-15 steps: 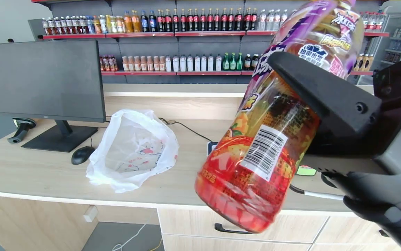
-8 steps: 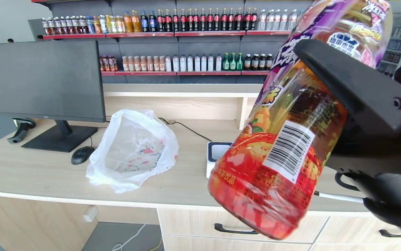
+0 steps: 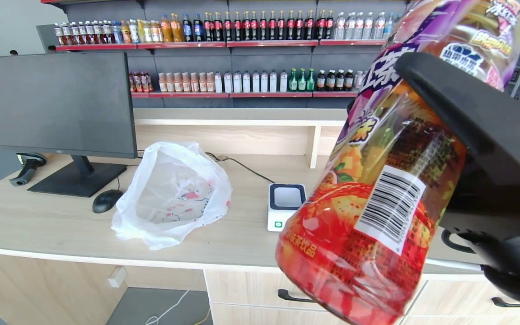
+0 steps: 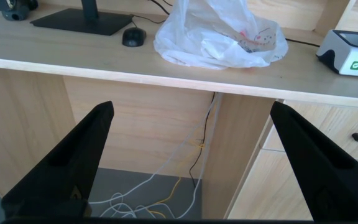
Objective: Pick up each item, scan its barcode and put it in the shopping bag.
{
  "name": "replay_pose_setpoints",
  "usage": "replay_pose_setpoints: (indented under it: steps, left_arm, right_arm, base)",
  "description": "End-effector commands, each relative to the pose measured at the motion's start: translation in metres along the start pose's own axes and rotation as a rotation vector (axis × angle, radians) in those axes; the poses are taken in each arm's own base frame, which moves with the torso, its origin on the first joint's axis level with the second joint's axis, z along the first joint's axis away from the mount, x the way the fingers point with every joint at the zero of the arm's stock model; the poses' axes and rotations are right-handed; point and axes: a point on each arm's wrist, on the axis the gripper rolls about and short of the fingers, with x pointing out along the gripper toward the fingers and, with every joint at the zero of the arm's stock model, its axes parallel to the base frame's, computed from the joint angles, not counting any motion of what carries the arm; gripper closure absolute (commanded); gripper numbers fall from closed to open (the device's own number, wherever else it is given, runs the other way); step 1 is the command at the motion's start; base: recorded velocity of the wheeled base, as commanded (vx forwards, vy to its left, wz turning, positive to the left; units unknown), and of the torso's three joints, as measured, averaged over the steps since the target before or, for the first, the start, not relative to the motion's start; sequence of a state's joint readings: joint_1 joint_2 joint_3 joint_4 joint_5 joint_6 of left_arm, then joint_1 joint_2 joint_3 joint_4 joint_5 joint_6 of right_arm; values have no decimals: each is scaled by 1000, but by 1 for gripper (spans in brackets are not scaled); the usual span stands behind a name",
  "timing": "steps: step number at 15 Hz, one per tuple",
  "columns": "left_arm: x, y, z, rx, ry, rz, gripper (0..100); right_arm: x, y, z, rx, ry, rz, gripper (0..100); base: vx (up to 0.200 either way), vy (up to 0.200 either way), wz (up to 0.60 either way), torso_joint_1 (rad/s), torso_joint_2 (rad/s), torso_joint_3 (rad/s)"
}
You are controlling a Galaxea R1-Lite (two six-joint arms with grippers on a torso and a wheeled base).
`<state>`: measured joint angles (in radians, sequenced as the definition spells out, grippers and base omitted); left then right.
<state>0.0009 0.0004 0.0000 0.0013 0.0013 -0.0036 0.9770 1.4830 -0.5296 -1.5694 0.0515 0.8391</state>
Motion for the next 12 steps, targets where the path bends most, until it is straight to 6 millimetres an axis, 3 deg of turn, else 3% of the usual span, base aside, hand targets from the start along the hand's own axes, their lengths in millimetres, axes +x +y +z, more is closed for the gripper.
replay_pose_setpoints:
  steps: [1,12]
  left_arm:
    - [0,0,0,1,0,1,0]
    - [0,0,0,1,0,1,0]
  right_arm:
    - [0,-1,-1,0,2,-1,100]
    - [-17,-14,-15,-99,87,-68,100]
  base:
    - [0,0,0,0,0,0]
    - [0,0,0,0,0,0]
